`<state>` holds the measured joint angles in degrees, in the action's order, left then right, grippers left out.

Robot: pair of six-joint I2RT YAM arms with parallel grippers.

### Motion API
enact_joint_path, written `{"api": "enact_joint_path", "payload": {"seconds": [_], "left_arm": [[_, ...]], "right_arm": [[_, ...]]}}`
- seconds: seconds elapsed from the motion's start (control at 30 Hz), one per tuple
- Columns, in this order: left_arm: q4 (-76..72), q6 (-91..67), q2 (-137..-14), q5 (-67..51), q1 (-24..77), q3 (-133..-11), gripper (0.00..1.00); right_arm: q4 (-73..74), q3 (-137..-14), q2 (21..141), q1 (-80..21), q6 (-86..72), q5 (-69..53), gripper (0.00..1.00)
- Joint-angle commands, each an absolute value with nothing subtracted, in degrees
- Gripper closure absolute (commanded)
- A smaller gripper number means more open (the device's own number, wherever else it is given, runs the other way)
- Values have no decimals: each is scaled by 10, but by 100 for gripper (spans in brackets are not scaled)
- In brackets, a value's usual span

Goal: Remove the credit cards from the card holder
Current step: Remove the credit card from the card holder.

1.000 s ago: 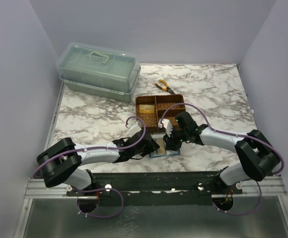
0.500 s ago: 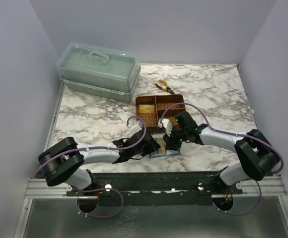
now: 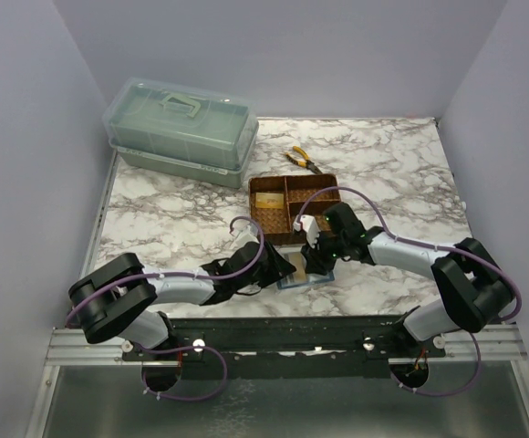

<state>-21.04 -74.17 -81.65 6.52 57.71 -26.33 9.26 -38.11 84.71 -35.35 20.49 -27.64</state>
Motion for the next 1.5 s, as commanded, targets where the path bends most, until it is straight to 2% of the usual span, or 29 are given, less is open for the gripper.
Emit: {"api": "enact_joint_path", "payload": {"seconds": [0.0,0.37,0.87,1.07,1.23,1.47], "left_arm": [[-304,-754,-801,32,576,-255,52],[-356,-760,-798,30,572,-245,52],[-408,-763,-859,6,556,-257,52],[-250,-783,-803,52,555,-258,49],[-145,-810,-820,55,555,-292,47],[-114,-796,-838,57,555,-324,46]], "right_arm": [[102,-385,842,-348,198,-259,62],[103,-388,844,-347,196,-260,62],[109,-393,830,-327,185,-274,61],[112,-397,840,-327,189,-273,61],[113,-398,844,-326,191,-272,61],[113,-397,844,-326,190,-270,61]]}}
